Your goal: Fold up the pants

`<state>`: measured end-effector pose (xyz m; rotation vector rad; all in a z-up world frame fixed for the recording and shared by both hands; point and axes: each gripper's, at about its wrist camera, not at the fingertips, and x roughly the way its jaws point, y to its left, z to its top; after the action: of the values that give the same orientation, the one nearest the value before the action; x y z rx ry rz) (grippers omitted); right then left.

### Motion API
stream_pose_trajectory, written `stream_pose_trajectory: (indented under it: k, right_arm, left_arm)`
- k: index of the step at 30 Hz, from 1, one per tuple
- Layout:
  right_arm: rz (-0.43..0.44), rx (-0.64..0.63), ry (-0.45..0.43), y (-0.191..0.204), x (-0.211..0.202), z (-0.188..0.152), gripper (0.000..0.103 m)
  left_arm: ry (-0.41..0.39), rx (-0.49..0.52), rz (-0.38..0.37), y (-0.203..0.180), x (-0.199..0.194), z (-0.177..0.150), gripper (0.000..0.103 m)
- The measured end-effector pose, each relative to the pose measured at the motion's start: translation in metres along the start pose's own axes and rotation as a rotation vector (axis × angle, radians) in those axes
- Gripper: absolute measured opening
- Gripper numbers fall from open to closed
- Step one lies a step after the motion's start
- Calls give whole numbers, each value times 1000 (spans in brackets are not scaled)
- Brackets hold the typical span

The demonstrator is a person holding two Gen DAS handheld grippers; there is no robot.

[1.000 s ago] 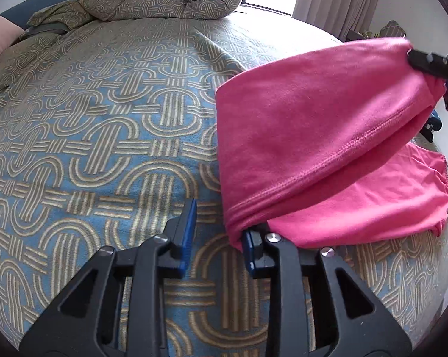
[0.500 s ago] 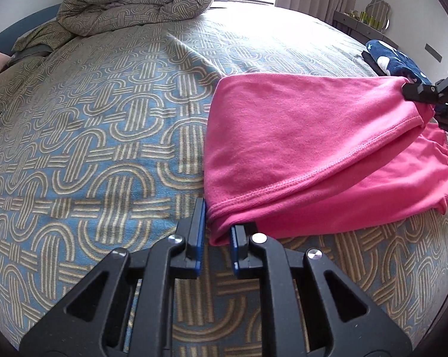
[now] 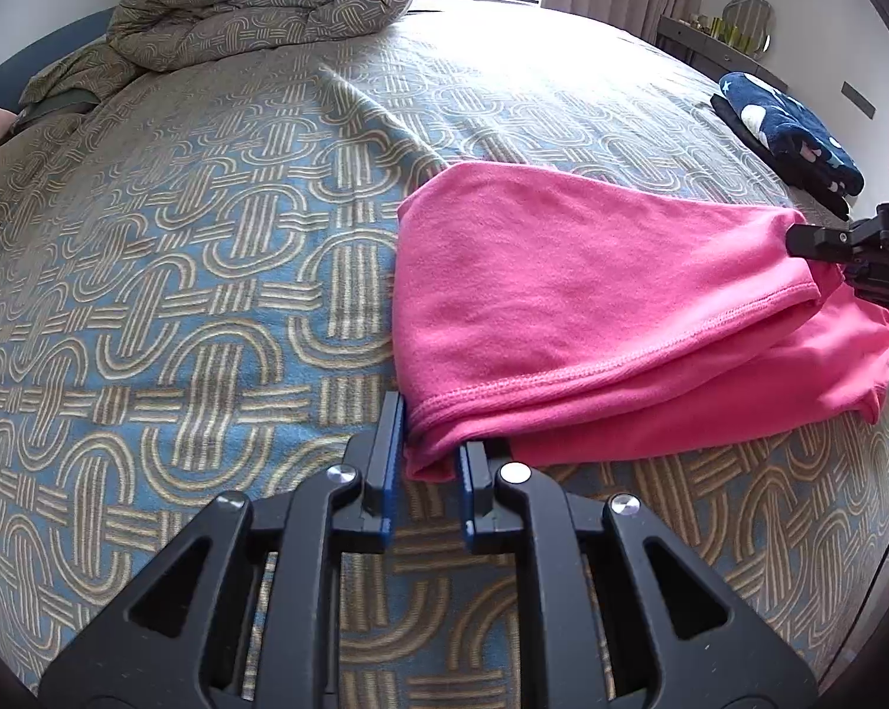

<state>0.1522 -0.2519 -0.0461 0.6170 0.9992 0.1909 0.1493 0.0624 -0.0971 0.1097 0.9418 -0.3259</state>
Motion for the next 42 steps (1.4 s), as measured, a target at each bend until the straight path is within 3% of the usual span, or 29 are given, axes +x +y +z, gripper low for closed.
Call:
stream_pose_trajectory:
  k: [5, 12, 17, 22, 26, 34, 36, 37, 38, 39, 41, 42]
  right_arm:
    - [-2, 0, -1, -10, -4, -3, 10]
    - [-140, 10, -57, -36, -14, -7, 12]
    - [-123, 78, -55, -64, -29, -14, 12]
    - [-49, -13, -31, -60, -38, -25, 12]
    - [-13, -101, 0, -41, -35, -33, 15]
    - [1, -162, 32, -27, -18, -38, 16]
    - [10, -157, 42, -28, -17, -40, 17]
    - [9, -156, 45, -28, -16, -40, 17]
    - [7, -156, 50, -29, -16, -41, 18]
    - [5, -154, 54, -31, -16, -41, 18]
    - [2, -147, 58, -35, -16, -41, 19]
    - [0, -150, 59, -37, -17, -41, 19]
  left_arm:
    - [5, 2, -26, -4, -4, 0, 18]
    - [18, 59, 10, -17, -8, -4, 19]
    - [44, 25, -58, -16, -19, -2, 25]
    - [8, 25, -146, -29, -35, 11, 40]
    - [-24, 12, -141, -31, -37, 32, 42]
    - [1, -80, -193, -21, 12, 81, 42]
    - [35, -37, -96, -22, 42, 85, 42]
    - [64, -30, -22, -18, 60, 84, 44]
    - [92, -62, -17, -10, 74, 82, 60]
    - [75, -132, -43, 1, 76, 80, 66]
    - [73, -218, -90, 13, 71, 78, 66]
    - [70, -219, -76, 12, 66, 77, 66]
